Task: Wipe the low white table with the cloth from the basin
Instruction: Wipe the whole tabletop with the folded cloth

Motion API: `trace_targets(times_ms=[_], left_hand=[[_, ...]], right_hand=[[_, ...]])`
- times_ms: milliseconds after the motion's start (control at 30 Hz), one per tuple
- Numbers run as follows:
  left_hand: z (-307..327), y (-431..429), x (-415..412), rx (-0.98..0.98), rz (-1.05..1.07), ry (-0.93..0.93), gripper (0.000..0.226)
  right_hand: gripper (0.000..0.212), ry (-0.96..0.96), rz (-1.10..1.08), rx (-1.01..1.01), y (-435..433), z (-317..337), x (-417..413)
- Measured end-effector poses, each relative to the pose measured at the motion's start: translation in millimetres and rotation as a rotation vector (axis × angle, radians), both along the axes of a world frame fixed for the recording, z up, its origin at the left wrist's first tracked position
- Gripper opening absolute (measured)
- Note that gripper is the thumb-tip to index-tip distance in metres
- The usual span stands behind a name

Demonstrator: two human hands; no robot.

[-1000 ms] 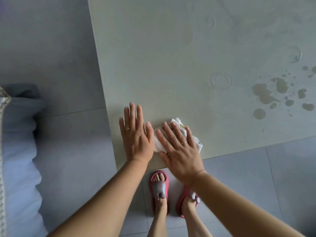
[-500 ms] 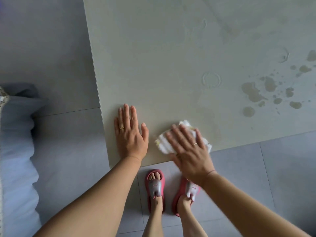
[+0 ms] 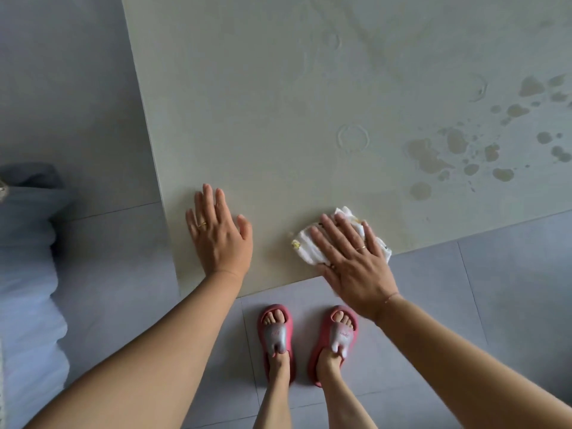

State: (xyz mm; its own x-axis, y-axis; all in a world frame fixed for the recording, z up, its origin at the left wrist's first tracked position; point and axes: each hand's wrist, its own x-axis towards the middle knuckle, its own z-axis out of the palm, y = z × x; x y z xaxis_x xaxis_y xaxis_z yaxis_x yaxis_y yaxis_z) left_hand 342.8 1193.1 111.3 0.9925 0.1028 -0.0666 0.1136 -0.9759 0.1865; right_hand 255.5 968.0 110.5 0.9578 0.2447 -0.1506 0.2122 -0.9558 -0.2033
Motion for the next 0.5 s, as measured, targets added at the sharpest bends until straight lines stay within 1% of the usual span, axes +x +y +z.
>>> trace_targets(times_ms=[33, 133, 200, 233, 267, 300, 367, 433, 500], left_hand=[[1.3, -5.5, 3.9, 0.001, -0.011, -0.007, 0.058], [0.5, -27.9, 24.2, -0.024, -0.1, -0.009, 0.058], [-4.0, -44.9, 39.0, -0.032, -0.16, -0.001, 0.06], [-6.8, -52.3, 44.5, -0.03, -0.183, 0.006, 0.061], [-9.5, -57.5, 47.5, -0.025, -0.198, 0.012, 0.061], [-11.7, -60.3, 48.4, -0.02, -0.206, 0.011, 0.061], [-14.1, -61.3, 47.0, -0.019, -0.211, -0.011, 0.063], [-13.8, -60.3, 46.3, -0.026, -0.21, -0.021, 0.064], [-12.9, -60.2, 46.4, -0.027, -0.212, -0.02, 0.064]], right_hand=[[0.057, 0.006, -0.088, -0.02, -22.8, -0.5, 4.2], [0.061, 0.091, -0.476, -0.032, -69.0, 3.0, 16.9], [0.064, 0.117, -0.7, -0.019, -59.6, 2.3, 23.2], [0.065, 0.122, -0.767, -0.001, -44.1, 2.5, 26.6], [0.065, 0.114, -0.765, 0.013, -25.1, 2.8, 27.8], [0.064, 0.1, -0.685, 0.014, -4.3, 3.0, 26.6], [0.061, 0.077, -0.423, 0.014, 27.3, 3.5, 18.5], [0.06, 0.046, -0.194, 0.031, 22.4, 0.9, 16.9], [0.059, 0.048, 0.021, 0.008, -8.9, 1.4, 32.1]])
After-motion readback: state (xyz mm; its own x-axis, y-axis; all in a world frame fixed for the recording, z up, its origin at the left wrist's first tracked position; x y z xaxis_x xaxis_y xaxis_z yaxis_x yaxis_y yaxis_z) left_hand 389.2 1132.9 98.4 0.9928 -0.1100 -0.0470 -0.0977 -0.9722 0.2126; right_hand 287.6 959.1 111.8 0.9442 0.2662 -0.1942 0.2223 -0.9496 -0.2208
